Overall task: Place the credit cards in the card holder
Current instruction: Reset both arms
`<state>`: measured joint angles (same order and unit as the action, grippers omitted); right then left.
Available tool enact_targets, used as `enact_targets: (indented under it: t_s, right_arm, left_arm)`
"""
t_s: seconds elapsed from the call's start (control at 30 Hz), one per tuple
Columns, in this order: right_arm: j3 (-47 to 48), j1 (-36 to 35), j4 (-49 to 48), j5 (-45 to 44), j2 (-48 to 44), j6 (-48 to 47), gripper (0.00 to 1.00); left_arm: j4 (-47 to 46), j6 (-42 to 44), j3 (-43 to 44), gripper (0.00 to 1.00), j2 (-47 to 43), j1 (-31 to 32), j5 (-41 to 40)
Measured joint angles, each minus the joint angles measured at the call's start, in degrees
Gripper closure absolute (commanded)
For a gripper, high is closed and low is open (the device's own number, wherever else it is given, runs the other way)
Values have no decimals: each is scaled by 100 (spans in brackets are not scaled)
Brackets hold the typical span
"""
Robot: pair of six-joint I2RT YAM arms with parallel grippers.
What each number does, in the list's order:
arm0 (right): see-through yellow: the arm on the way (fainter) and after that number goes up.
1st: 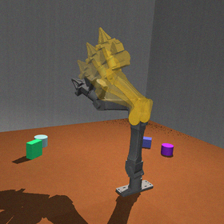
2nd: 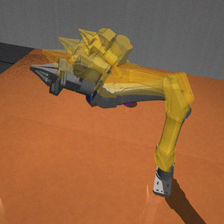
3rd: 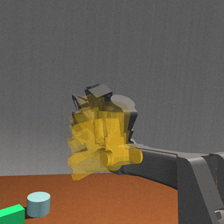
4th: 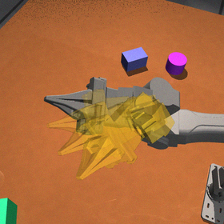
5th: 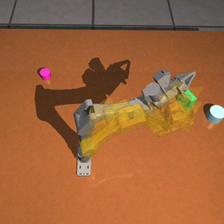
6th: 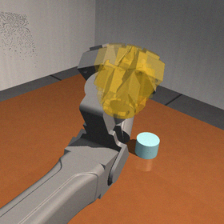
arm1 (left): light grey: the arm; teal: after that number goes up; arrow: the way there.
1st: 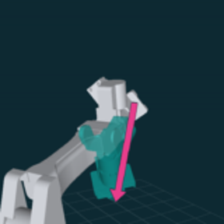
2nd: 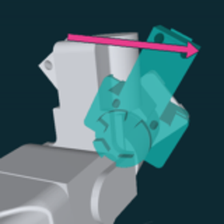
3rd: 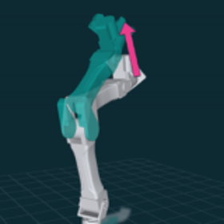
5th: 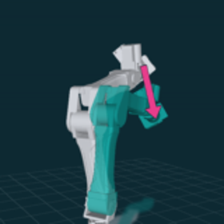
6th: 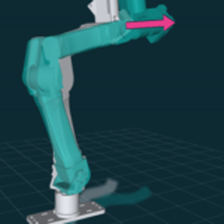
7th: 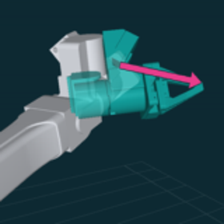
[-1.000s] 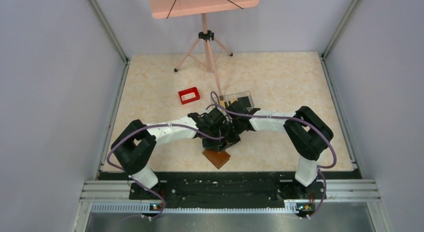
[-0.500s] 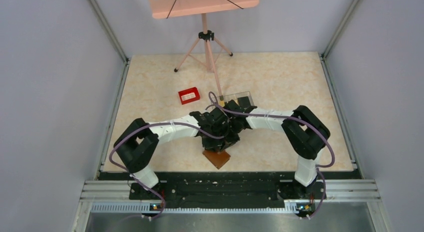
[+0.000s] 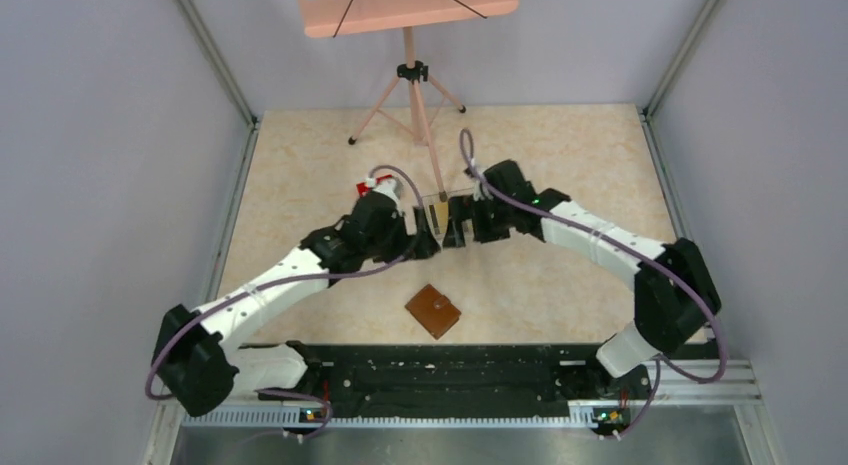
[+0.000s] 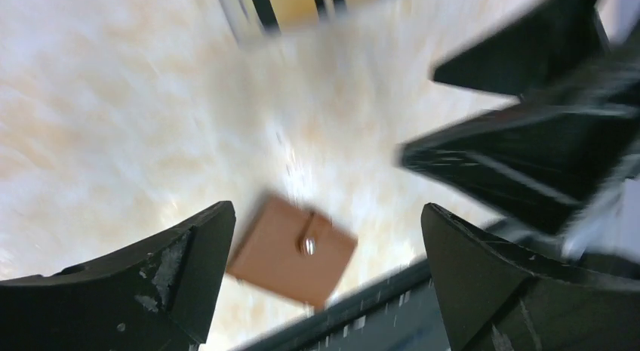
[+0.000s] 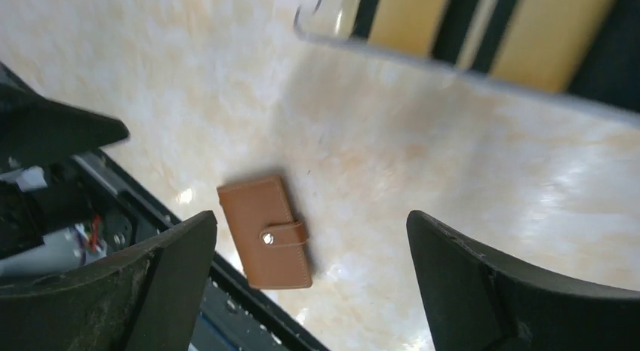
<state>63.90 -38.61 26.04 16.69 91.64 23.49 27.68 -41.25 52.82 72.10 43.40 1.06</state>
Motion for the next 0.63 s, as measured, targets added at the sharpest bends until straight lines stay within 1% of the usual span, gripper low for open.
enact_targets:
  t_s: [0.1, 0.17, 0.23, 0.27, 0.3, 0.4, 0.5, 0.63]
  right_arm:
    - [-98, 643, -343, -109, -656, -92, 1]
    - [-334, 1204, -586, -280, -1058, -160, 1]
    - [-780, 1871, -855, -514, -1419, -243, 1]
    - [-1008, 2127, -953, -608, -1547, -271, 1]
    - [-1340, 2498, -1102, -717, -1696, -304, 1]
    - [-2100, 3320, -1239, -1093, -1906, -402, 1]
    - [-2468, 3722, -1429, -1338, -1912, -466, 1]
    - [-2564, 3805, -1878, -1598, -1912, -577, 1]
  left_arm:
    - [-835, 74, -363, 1, -629, -782, -153]
    - [-1119, 129, -614, 1, -951, -1329, -348]
    - [-1307, 236, -861, 1, -1154, -1939, -516]
    - [-1390, 302, -997, 1, -1209, -2146, -542]
    - [-1443, 369, -1088, 1, -1220, -2605, -538]
    - [-1572, 566, -1261, 1, -1130, -3453, -389]
    - [-1759, 807, -1283, 1, -907, -4074, -197]
    - [-2006, 1102, -1283, 1, -638, -4380, 101]
